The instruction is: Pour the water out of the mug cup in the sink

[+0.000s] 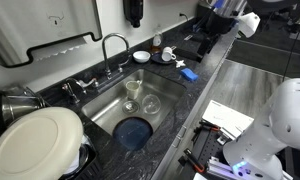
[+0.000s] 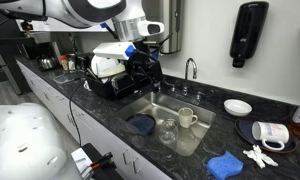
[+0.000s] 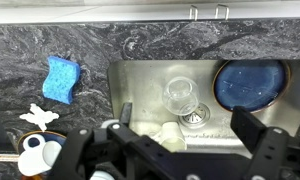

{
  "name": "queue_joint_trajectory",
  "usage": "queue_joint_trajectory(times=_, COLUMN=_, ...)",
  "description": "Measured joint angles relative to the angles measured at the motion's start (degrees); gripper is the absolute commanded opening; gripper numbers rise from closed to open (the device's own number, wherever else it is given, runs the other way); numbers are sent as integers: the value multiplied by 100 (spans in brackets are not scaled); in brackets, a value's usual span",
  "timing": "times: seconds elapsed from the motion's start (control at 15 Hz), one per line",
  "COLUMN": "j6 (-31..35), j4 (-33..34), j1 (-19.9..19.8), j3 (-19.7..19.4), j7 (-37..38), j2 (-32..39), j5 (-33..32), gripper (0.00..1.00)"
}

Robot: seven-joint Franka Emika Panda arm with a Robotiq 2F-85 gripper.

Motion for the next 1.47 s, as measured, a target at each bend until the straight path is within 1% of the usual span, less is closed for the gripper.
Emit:
queue_joint_trajectory(times=1.33, j6=0, j4=0, j1=0, j3=0, j7=0, j2=0, j5=0, gripper=100)
queue_joint_trajectory(times=1.47, j6=-24, j4=15, j1=1, j3=-5, j7=208, j2=29, j5=166, gripper=100)
